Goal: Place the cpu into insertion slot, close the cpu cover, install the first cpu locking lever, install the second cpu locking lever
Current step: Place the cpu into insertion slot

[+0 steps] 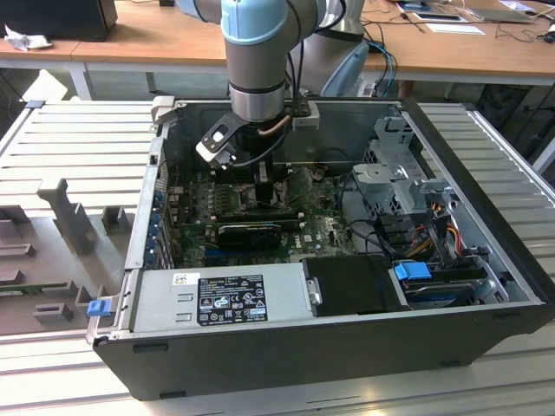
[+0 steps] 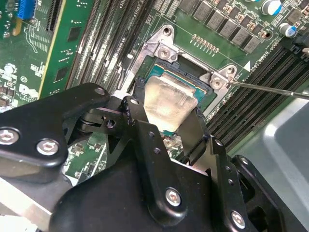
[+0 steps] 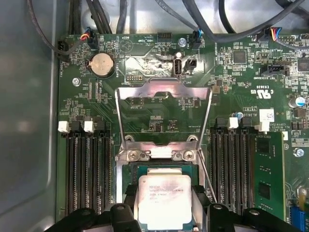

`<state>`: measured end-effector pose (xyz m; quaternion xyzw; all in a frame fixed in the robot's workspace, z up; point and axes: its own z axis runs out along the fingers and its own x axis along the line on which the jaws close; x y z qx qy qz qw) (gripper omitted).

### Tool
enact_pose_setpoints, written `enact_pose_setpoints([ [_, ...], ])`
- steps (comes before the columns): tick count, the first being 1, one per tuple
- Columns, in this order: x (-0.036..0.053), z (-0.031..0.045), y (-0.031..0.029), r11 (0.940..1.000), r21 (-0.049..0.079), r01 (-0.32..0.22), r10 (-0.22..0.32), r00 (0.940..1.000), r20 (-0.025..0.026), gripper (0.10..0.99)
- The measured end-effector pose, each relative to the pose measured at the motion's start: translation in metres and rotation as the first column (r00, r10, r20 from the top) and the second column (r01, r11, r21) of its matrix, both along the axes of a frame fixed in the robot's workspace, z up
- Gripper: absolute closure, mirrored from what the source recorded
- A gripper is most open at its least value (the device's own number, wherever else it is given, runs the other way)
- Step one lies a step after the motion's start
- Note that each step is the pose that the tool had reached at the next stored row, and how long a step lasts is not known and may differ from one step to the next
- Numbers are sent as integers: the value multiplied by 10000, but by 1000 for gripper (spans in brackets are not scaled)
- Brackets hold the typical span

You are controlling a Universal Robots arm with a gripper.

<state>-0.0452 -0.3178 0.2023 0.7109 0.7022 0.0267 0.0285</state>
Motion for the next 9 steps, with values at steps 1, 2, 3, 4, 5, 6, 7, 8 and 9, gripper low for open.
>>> enact_pose_setpoints([
  [1,0,-3,0,10000,3,0,0,10000,1,557],
  [2,0,-4,2,10000,4,1,-1,10000,2,478],
  [3,0,-4,26,10000,3,1,-1,10000,2,478],
  [4,0,-4,34,10000,4,1,-1,10000,2,478],
  [5,1,-4,37,10000,6,0,0,10000,2,478],
  [6,1,-4,39,10000,7,0,0,10000,1,478],
  [7,1,-4,40,10000,9,-1,1,10000,1,478],
  [8,2,-5,42,10000,11,-1,1,10000,2,478],
  [9,2,-5,42,10000,11,0,0,10000,2,478],
])
